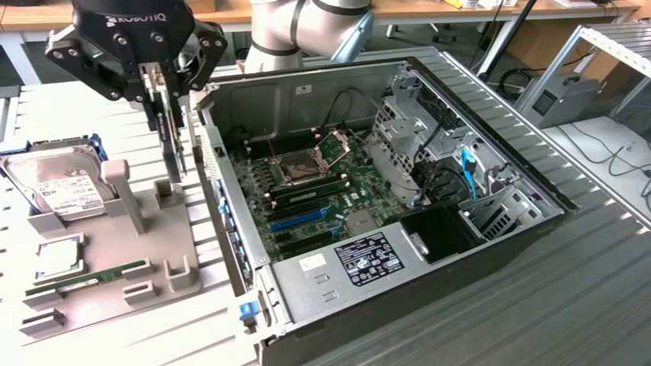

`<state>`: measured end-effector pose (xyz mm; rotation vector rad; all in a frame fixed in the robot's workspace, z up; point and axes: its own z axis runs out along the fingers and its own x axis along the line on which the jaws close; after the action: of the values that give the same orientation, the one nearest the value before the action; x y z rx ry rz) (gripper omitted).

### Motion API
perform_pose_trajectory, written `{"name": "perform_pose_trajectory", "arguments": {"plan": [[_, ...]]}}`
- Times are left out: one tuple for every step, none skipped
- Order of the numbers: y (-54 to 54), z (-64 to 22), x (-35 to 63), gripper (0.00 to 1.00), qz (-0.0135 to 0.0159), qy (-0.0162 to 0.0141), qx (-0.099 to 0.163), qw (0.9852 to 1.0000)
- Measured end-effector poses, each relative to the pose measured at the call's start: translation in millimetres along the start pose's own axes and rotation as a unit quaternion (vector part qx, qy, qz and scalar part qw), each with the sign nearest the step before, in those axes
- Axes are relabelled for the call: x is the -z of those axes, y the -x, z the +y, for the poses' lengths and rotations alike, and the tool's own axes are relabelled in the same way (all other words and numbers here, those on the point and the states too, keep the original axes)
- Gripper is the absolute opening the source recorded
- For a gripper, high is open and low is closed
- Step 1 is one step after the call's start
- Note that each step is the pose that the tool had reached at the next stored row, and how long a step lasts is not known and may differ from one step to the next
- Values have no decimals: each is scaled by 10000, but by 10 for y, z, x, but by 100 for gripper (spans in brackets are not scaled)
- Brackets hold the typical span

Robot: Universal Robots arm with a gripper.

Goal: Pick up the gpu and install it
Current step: 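Pick up the gpu and move the gpu toward the slot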

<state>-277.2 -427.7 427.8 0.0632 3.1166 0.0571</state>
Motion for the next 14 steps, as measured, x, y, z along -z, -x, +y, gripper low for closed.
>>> {"name": "perform_pose_trajectory", "arguments": {"plan": [[44,2,-1,27,0,0,0,10000],[80,3,-1,27,0,0,0,10000],[114,5,-2,27,0,0,-1,10000],[136,6,-3,27,1,0,-1,10000],[165,7,-4,27,0,0,0,10000],[185,8,-4,27,0,0,0,10000],[205,8,-5,27,0,0,0,10000],[224,9,-5,27,0,0,0,10000],[268,11,-6,27,0,0,0,10000],[298,12,-7,27,0,0,0,10000],[325,13,-8,27,0,0,-1,10000],[349,14,-8,27,0,0,-1,10000],[372,15,-9,27,1,0,-1,10000],[398,16,-9,27,1,0,0,10000]]}}
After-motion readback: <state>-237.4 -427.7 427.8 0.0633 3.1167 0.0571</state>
